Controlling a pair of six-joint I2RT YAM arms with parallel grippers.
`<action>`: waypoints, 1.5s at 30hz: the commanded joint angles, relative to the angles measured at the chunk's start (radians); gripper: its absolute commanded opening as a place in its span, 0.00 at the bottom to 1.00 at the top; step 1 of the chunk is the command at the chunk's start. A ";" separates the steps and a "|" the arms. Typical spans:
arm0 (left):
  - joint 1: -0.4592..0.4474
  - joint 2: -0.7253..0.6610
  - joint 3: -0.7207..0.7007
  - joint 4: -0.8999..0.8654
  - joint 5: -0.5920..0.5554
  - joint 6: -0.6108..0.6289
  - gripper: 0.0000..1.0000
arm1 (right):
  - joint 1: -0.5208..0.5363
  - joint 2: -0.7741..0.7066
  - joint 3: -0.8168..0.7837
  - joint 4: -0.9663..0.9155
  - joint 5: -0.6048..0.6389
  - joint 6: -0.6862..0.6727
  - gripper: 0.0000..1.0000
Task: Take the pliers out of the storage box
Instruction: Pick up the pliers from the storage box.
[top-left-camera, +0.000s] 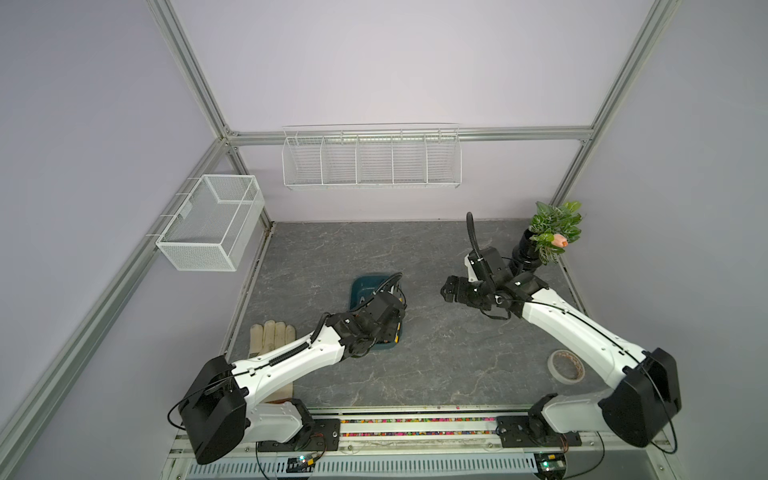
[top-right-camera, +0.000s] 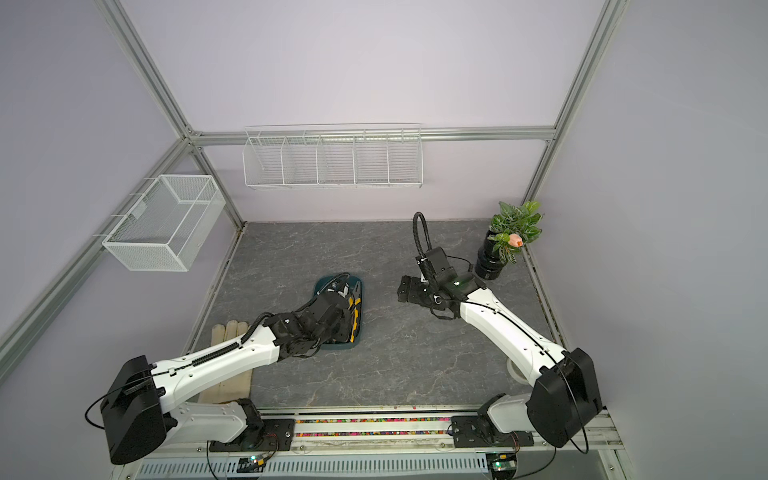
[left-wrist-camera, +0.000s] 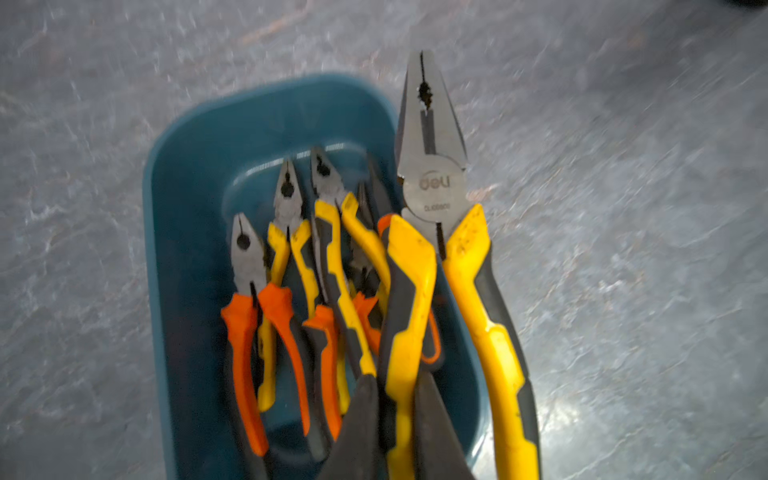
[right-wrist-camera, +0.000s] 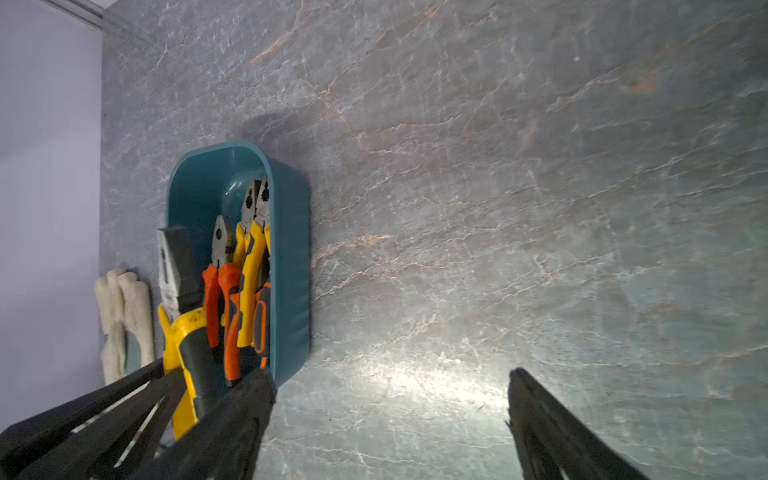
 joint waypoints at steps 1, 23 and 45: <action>-0.044 -0.017 0.012 0.165 -0.036 0.047 0.00 | 0.000 0.051 0.041 -0.014 -0.127 0.036 0.89; -0.222 0.176 0.115 0.211 -0.283 0.156 0.00 | 0.002 0.133 0.114 0.009 -0.177 0.131 0.74; -0.257 0.217 0.149 0.203 -0.307 0.166 0.00 | 0.018 0.228 0.149 -0.007 -0.109 0.172 0.57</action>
